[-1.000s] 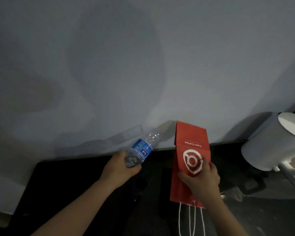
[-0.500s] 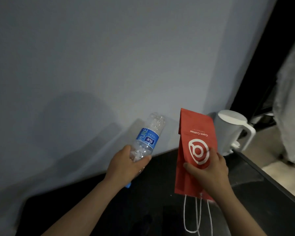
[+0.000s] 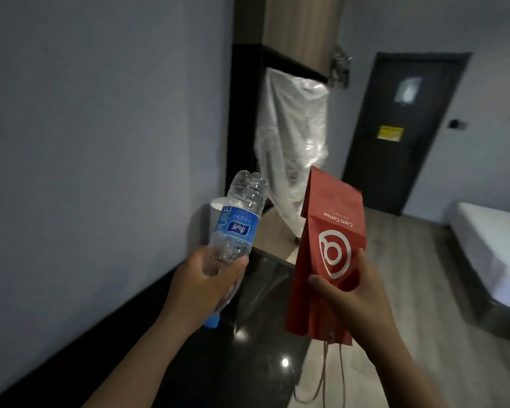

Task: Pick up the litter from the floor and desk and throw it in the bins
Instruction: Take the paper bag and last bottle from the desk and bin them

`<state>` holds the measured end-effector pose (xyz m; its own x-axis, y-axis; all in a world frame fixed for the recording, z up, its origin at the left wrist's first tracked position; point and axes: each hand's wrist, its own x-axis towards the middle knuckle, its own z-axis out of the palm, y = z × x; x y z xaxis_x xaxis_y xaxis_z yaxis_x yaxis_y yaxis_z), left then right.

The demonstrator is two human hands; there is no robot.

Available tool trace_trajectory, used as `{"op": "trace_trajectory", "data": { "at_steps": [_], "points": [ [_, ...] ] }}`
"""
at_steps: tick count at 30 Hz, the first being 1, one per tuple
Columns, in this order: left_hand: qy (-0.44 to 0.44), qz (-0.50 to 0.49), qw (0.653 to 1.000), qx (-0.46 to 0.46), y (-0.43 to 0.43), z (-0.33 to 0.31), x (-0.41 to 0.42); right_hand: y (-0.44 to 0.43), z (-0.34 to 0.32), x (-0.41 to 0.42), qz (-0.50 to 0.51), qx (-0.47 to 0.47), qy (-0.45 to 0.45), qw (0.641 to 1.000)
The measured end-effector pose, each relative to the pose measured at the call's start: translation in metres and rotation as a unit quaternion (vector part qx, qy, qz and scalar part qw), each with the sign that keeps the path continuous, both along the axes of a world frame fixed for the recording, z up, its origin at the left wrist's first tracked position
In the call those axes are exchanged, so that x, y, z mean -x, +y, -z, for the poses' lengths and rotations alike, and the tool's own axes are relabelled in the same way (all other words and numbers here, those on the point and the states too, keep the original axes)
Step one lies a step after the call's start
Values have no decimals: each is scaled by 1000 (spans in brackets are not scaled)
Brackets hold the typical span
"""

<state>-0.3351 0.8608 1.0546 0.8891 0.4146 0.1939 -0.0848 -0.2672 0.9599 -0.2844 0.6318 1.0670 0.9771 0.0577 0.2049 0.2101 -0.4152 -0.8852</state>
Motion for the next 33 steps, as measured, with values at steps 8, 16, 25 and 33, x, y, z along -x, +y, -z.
{"op": "trace_trajectory", "data": {
  "at_steps": [8, 16, 25, 33],
  "points": [
    [6, 145, 988, 45, -135, -6, -16, -124, -8, 37, 119, -43, -19, 992],
    [5, 173, 982, 82, -269, 2, -27, -252, 2, 66, 199, -80, -13, 977],
    [44, 200, 976, 77, -380, 22, -48, -370, 11, 58, 241, -79, -6, 967],
    [68, 206, 974, 71, -410, 40, -114, -405, 29, -7, 263, -60, 4, 963]
  ]
}}
